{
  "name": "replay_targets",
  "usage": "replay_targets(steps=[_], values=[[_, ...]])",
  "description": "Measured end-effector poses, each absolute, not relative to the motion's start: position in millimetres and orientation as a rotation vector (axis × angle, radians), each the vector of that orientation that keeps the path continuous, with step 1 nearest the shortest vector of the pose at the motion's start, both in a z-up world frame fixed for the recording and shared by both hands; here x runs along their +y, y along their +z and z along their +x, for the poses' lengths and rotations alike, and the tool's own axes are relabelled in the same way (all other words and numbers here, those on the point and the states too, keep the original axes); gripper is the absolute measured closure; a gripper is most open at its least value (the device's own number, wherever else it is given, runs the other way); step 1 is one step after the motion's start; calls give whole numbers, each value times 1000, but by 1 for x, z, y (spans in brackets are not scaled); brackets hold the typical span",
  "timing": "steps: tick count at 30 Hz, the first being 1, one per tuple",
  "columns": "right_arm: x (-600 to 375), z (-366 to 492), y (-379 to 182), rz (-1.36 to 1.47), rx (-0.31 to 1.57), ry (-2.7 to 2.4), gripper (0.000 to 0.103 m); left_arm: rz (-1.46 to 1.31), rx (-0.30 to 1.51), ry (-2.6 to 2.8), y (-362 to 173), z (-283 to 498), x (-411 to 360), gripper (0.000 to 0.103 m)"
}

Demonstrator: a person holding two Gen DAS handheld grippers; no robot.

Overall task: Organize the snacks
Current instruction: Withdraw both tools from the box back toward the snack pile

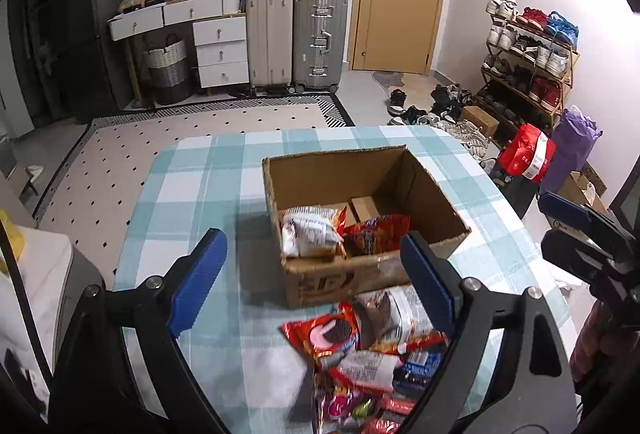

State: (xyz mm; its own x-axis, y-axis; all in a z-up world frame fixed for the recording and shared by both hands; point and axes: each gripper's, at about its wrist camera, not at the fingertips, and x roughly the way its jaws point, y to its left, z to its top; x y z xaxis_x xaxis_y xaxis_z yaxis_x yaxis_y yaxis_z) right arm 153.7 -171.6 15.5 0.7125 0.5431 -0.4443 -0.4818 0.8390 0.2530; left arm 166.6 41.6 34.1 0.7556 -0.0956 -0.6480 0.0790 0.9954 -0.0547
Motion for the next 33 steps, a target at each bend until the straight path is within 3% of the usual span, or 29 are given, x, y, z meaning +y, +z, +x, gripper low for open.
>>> replay_targets(steps=[6, 10, 33], values=[[-178, 128, 12, 126, 524, 560, 17, -41, 688, -83, 37, 126, 42, 14], [-182, 110, 8, 135, 523, 551, 14, -58, 681, -73, 34, 108, 42, 1], [-200, 42, -21, 176, 550, 492, 7, -101, 634, -24, 11, 23, 41, 1]])
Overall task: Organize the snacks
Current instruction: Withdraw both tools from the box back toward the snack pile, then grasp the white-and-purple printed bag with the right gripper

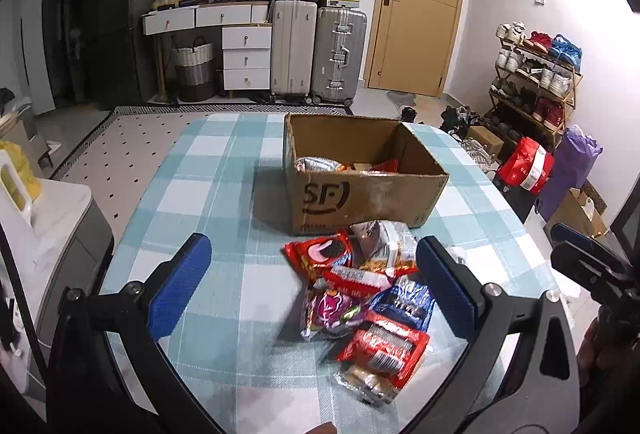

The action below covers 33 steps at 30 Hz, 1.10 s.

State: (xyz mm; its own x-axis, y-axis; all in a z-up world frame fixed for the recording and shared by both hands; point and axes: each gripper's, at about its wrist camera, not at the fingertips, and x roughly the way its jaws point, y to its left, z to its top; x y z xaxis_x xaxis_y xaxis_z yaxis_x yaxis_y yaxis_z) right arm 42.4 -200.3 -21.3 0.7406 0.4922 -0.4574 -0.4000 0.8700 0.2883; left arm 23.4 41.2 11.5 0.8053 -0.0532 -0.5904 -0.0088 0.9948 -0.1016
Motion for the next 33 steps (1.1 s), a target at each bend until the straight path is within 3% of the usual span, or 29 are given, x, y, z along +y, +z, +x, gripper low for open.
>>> replay_targets(steps=[14, 33], values=[[-208, 42, -65, 184, 639, 462, 7, -108, 691, -18, -38, 25, 41, 1], [-201, 103, -119, 192, 756, 452, 7, -141, 760, -42, -89, 57, 58, 1]])
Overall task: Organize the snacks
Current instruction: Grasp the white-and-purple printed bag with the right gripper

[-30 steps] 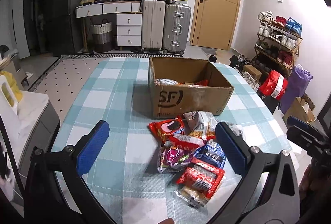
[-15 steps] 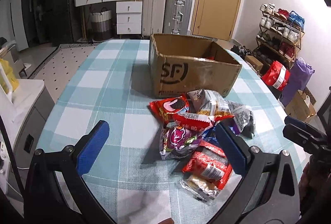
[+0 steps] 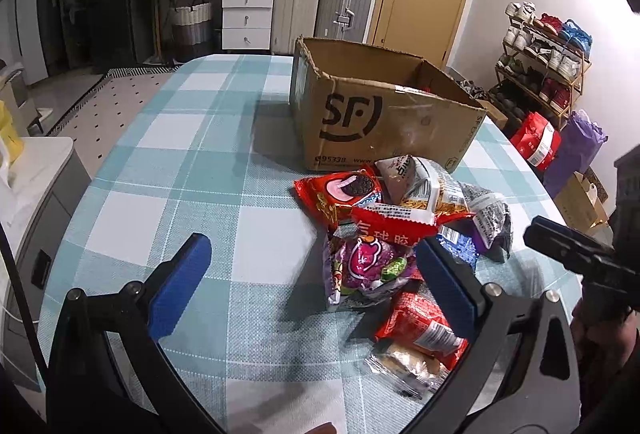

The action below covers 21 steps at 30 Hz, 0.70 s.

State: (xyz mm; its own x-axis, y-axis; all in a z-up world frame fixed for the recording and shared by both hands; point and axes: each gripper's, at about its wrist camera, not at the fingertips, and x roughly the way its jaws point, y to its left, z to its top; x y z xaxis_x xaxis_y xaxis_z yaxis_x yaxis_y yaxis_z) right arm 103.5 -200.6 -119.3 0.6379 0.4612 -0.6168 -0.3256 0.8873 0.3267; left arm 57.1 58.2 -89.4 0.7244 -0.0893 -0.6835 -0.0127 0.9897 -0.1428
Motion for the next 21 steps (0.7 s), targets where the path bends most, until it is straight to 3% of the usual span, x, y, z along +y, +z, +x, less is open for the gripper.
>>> replay_targets(steps=[21], values=[[-180, 158, -150, 145, 855, 446, 7, -187, 799, -80, -109, 81, 66, 1]])
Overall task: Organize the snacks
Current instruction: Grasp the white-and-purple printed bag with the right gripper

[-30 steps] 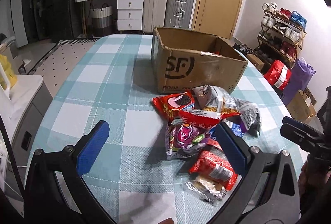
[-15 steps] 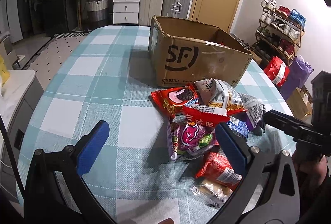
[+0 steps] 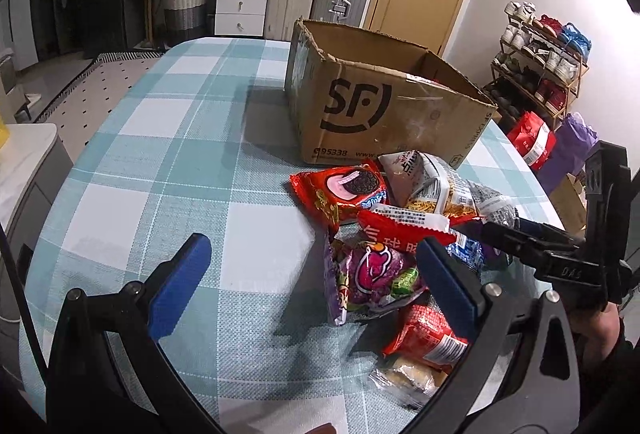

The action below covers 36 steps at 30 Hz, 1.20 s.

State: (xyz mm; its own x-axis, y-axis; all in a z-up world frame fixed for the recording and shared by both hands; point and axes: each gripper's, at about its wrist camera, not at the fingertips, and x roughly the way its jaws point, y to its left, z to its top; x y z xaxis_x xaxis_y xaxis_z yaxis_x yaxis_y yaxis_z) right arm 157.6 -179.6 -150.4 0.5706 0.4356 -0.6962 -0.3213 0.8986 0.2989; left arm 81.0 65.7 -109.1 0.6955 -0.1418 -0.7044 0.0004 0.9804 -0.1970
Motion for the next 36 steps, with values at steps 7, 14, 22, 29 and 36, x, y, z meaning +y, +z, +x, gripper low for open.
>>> replay_targets(steps=[7, 14, 22, 29, 36], values=[[-181, 159, -154, 159, 857, 467, 37, -199, 805, -86, -113, 82, 65, 1], [-188, 154, -152, 197, 836, 484, 45, -202, 803, -87, -110, 77, 66, 1], [-195, 144, -148, 212, 814, 488, 45, -206, 802, -83, -110, 72, 68, 1], [-196, 135, -142, 213, 794, 501, 45, -192, 807, -112, -107, 69, 60, 1], [-196, 130, -137, 215, 781, 518, 45, -183, 833, -130, -111, 77, 54, 1]])
